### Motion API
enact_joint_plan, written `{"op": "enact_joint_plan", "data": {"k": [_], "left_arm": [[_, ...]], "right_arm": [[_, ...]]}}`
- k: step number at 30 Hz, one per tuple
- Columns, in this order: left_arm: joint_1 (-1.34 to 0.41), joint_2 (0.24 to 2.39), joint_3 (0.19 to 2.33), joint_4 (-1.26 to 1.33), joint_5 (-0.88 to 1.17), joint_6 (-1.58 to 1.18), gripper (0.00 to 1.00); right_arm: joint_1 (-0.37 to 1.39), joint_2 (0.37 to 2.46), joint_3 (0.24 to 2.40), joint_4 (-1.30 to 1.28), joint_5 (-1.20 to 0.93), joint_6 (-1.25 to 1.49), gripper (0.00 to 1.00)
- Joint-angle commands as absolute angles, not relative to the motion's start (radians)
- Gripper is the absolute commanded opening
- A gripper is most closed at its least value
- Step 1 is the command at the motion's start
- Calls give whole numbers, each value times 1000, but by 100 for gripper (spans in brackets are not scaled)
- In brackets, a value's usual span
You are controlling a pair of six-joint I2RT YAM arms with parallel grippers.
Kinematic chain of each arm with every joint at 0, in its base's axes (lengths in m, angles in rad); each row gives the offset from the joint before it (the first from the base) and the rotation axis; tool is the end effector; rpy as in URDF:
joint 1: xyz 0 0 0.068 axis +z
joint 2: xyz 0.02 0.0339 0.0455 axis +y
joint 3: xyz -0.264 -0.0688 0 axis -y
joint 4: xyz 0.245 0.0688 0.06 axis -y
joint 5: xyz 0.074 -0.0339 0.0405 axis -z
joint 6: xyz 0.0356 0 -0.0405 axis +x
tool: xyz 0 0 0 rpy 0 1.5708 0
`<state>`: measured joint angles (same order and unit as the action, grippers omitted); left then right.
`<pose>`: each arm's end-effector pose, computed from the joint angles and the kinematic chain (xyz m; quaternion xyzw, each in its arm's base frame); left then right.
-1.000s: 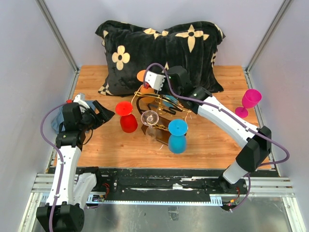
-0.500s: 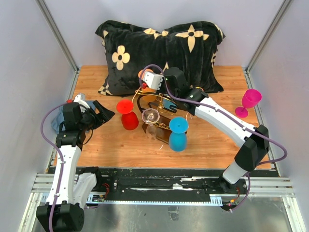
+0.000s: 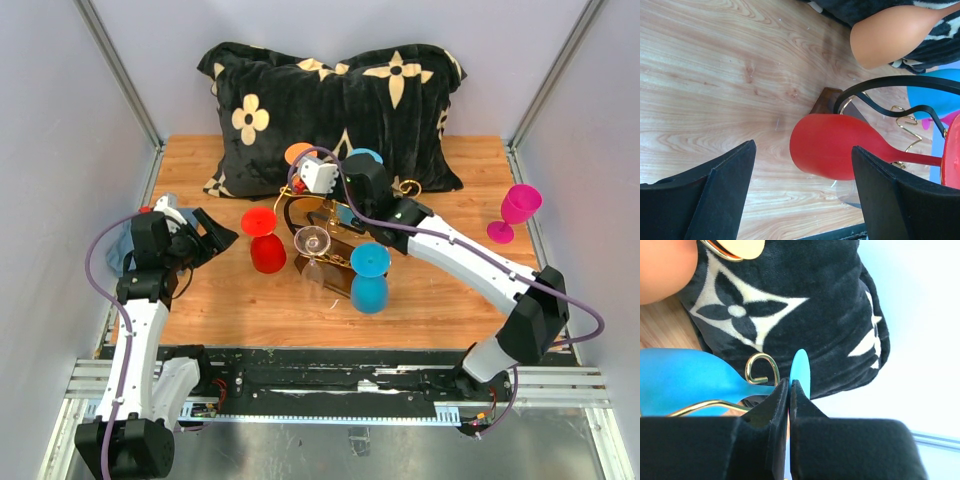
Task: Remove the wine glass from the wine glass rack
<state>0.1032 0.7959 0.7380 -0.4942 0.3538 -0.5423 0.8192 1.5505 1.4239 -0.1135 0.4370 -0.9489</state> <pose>0.1751 0.0057 0.2915 -0.1912 0.8423 -0.2545 0.4350 0.2626 0.2589 0.3808 -0.5091 0.5904 -0.2092 0.5903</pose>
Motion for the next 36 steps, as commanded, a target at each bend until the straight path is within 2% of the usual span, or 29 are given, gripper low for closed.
{"op": "enact_joint_plan", "data": {"k": [1,8,14,21,29,36], "left_arm": [[101,799,720,-467,378,-535,83],[101,795,721,-467,374,-533,83],[100,793,720,-470,374,-533,83],[100,790,718,-478,361,-522,83],[102,789,729,-494,348,-503,83],[102,790,735,-501,336,-489,84]], "right_arm": [[852,1497,1362,-6,540,-1036,1],[902,1458,1345,-59,529,-985,1],[921,1479,1423,-130,456,-924,1],[915,1554,1477,-58,399,-970,1],[822,1665,1600,-39,339,-907,1],[738,1676,1647,37,401,-826,1]]}}
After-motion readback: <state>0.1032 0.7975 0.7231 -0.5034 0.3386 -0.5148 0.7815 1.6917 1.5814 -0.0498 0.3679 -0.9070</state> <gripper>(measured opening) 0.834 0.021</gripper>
